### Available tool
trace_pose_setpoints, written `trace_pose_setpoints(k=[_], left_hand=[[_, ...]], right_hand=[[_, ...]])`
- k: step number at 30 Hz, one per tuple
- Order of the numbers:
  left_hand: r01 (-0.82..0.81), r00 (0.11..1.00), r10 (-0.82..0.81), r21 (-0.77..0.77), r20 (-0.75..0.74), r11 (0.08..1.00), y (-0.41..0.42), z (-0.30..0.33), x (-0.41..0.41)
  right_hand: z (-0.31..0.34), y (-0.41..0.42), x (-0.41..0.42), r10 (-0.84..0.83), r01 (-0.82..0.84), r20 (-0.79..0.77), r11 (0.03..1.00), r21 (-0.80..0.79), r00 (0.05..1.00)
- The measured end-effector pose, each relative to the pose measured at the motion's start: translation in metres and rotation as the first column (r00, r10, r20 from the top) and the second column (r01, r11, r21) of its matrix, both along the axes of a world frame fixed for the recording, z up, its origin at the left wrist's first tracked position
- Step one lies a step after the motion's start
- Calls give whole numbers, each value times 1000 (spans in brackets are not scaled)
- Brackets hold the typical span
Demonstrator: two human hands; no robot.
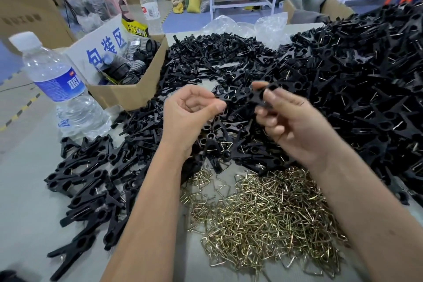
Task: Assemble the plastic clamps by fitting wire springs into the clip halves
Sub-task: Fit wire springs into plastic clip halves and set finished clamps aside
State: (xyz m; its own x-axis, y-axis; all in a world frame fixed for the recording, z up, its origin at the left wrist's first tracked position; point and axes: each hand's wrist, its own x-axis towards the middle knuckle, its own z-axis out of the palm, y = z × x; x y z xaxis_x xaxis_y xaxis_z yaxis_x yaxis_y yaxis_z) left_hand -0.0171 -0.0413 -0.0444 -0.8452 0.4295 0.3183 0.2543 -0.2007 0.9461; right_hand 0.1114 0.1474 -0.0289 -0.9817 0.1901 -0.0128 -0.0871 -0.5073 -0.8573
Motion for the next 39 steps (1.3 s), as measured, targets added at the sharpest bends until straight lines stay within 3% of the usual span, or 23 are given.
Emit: trace_pose_setpoints(k=[2, 5, 8, 10, 14, 17, 22, 25, 29, 35, 37, 39], left_hand=[[-206, 976, 207, -23, 60, 978, -9, 7, -14], [-388, 908, 409, -190, 87, 902, -23, 23, -42], [-365, 903, 425, -422, 56, 830, -31, 37, -65], [-327, 924, 379, -606, -45, 725, -31, 42, -78], [-319, 942, 253, -826, -222, 464, -23, 47, -95], [-319, 947, 158, -887, -281, 334, -16, 49, -104], [-187, 982, 10, -971, -188, 149, -6, 44, -112], [-217, 976, 16, -965, -217, 150, -6, 37, -120], [-320, 947, 56, -918, -316, 232, -3, 28, -127], [-385, 923, 114, -876, -368, 290, 3, 18, -132], [-410, 912, 133, -863, -387, 294, 2, 17, -133], [-443, 897, 190, -827, -400, 348, 0, 19, -133]], right_hand=[[20, 15, -12, -215, 213, -23, 940, 268, 976], [46, 40, -32, -538, 460, -99, 595, 660, 837], [59, 52, -53, -640, 401, -234, 127, 907, 732], [65, 42, -71, -598, 330, -295, -54, 942, 745], [65, -4, -120, -424, 214, -247, -124, 969, 871], [54, -31, -160, -233, 3, -45, -176, 984, 971], [30, -51, -214, -75, -309, 302, -338, 889, 950], [19, -49, -232, -41, -327, 332, -326, 887, 942], [9, -45, -238, 21, -341, 365, -312, 887, 931], [23, -44, -235, 163, -490, 555, -316, 812, 815], [22, -42, -232, 176, -449, 511, -297, 843, 842], [19, -37, -228, 150, -354, 388, -212, 911, 909]])
